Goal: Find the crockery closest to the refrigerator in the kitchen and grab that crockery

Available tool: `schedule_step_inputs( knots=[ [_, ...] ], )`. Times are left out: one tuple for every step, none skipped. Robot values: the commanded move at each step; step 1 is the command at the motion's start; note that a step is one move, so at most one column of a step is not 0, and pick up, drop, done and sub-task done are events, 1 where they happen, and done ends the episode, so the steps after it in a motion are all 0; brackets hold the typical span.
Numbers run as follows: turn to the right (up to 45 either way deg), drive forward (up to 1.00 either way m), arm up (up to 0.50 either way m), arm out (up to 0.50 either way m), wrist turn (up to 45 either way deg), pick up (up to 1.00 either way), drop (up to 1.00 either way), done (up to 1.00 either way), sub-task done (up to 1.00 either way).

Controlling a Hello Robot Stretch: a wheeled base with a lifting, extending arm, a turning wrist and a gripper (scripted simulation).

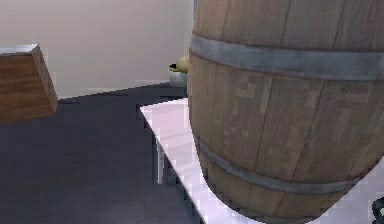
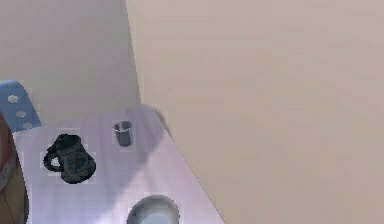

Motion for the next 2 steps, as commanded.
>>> schedule_step_inputs(
  knots=[
    [0.0, 0.0, 0.5, 0.0, 0.0, 0.0, 0.0, 0.0, 0.0],
    [0.0, 0.0, 0.38, 0.0, 0.0, 0.0, 0.0, 0.0, 0.0]
  ],
)
